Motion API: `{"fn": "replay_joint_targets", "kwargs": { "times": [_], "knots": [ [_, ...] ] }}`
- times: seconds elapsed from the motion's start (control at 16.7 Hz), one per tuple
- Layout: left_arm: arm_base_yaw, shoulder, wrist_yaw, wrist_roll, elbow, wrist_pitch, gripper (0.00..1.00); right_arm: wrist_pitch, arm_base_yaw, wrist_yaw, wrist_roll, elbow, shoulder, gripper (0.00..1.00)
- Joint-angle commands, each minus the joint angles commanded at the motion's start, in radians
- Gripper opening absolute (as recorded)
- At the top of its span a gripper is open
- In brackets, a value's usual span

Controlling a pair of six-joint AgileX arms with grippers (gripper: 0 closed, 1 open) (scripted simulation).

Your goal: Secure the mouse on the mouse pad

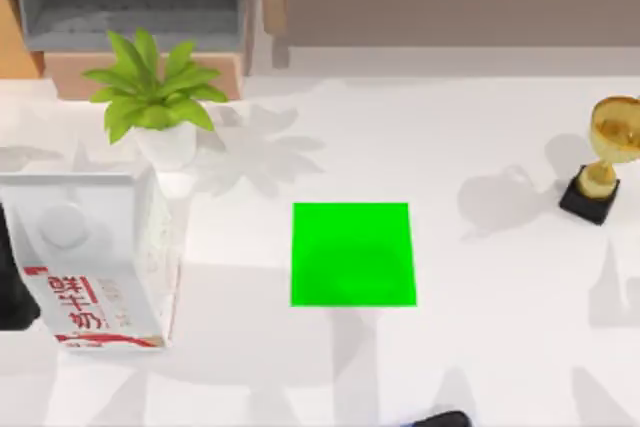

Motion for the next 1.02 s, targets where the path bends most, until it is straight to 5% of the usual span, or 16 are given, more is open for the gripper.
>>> {"fn": "replay_joint_targets", "kwargs": {
  "times": [0.3, 0.6, 1.02],
  "knots": [
    [0.025, 0.065, 0.012, -0.025, 0.063, -0.002, 1.0, 0.0, 0.0, 0.0, 0.0, 0.0, 0.0, 1.0],
    [0.125, 0.379, 0.05, -0.121, 0.351, -0.079, 1.0, 0.0, 0.0, 0.0, 0.0, 0.0, 0.0, 1.0],
    [0.325, 1.127, 0.06, -0.281, 0.806, -0.536, 1.0, 0.0, 0.0, 0.0, 0.0, 0.0, 0.0, 1.0]
  ]
}}
